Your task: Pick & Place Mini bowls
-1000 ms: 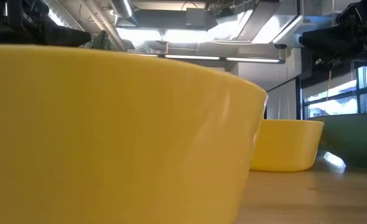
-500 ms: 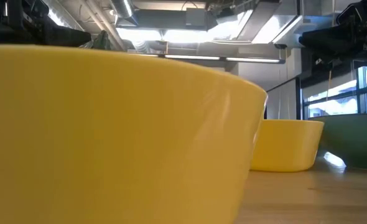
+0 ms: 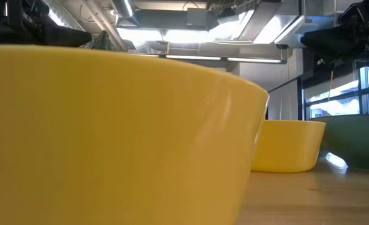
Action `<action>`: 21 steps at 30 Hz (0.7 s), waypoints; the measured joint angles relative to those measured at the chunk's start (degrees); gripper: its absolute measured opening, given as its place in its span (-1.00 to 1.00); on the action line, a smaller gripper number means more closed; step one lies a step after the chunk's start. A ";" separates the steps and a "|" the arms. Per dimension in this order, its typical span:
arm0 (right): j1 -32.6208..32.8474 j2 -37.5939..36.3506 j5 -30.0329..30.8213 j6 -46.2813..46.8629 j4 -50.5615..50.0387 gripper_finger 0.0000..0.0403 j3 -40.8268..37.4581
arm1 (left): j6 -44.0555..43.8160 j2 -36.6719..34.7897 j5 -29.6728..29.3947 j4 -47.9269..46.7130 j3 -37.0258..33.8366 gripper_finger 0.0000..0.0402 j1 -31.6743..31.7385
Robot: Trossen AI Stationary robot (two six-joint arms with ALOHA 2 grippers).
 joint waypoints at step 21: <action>0.01 0.01 0.01 -0.02 0.01 -0.75 0.00 | 0.00 0.00 0.00 -0.02 0.00 -0.94 0.00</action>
